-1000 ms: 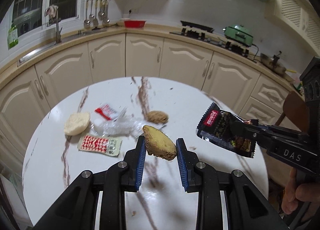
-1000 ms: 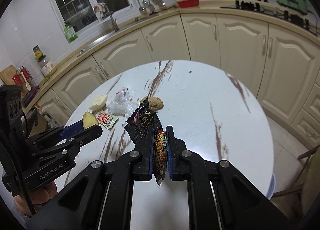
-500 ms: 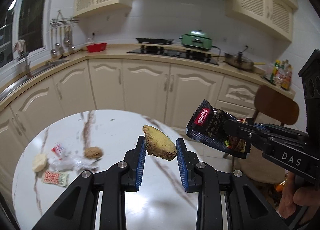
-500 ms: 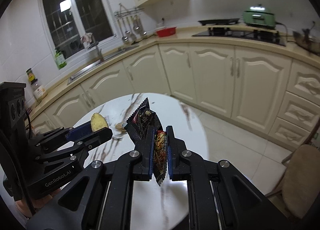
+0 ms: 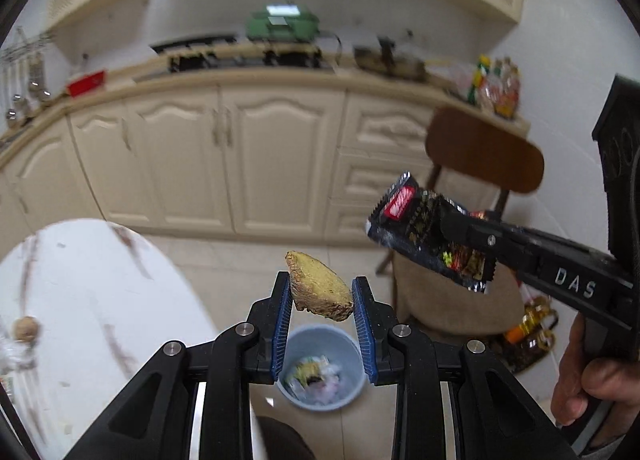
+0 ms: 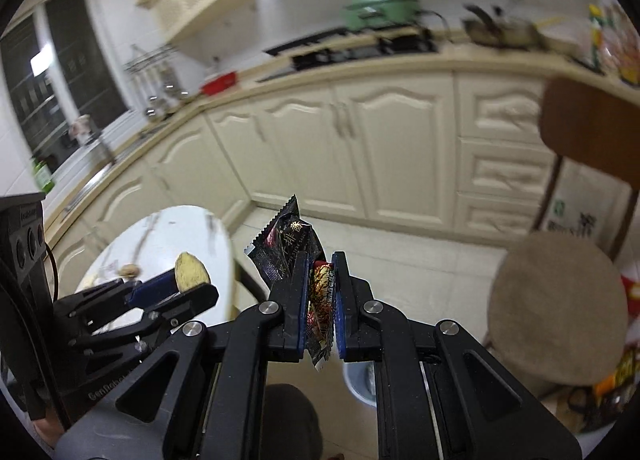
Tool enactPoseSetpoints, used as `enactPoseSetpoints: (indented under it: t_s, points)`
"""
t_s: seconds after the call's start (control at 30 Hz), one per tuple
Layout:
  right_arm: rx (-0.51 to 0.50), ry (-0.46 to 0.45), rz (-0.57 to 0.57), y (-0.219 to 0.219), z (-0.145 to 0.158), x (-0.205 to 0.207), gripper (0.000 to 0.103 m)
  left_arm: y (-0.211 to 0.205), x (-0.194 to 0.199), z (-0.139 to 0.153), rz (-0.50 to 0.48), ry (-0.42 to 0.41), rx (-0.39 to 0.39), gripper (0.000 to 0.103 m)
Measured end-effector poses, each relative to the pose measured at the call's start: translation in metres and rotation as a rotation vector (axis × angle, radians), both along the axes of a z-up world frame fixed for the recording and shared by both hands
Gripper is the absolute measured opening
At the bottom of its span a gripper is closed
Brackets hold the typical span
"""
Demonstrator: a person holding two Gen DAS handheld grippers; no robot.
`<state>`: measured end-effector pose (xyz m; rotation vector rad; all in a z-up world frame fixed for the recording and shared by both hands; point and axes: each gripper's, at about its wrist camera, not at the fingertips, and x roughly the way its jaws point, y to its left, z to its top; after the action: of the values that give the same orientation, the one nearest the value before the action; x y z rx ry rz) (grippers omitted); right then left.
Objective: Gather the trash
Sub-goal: 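Carry the snack packet and potato piece to the blue bin and open both tools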
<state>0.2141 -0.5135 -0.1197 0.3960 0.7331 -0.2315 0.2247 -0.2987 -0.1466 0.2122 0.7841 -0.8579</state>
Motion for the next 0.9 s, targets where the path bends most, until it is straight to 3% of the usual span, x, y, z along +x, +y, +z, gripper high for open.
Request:
enactPoseSetpoints:
  t_s: [0.2, 0.43, 0.6, 0.7, 0.73, 0.8, 0.87, 0.9]
  points:
    - [0.104, 0.12, -0.079, -0.051, -0.072, 0.0, 0.011, -0.051, 0.032, -0.054, -0.043, 0.133, 0.115, 0.026]
    - [0.23, 0.24, -0.14, -0.089, -0.157, 0.0, 0.011, -0.109, 0.08, -0.092, -0.041, 0.211, 0.227, 0.026]
    - [0.285, 0.29, -0.164, -0.106, -0.195, 0.007, 0.011, -0.157, 0.106, -0.113, -0.039, 0.244, 0.282, 0.029]
    - [0.308, 0.312, -0.17, -0.112, -0.215, 0.013, 0.015, -0.181, 0.116, -0.123, -0.035, 0.237, 0.313, 0.053]
    - [0.313, 0.318, -0.174, -0.113, -0.219, 0.014, 0.016, -0.186, 0.117, -0.125, -0.032, 0.23, 0.32, 0.068]
    - [0.333, 0.321, -0.181, -0.116, -0.226, 0.016, 0.02, -0.195, 0.121, -0.126, -0.016, 0.197, 0.348, 0.076]
    - [0.347, 0.32, -0.196, -0.119, -0.23, 0.014, 0.05, -0.195, 0.114, -0.128, -0.005, 0.171, 0.366, 0.095]
    - [0.348, 0.318, -0.206, -0.121, -0.23, 0.012, 0.056, -0.196, 0.112, -0.128, -0.001, 0.161, 0.364, 0.1]
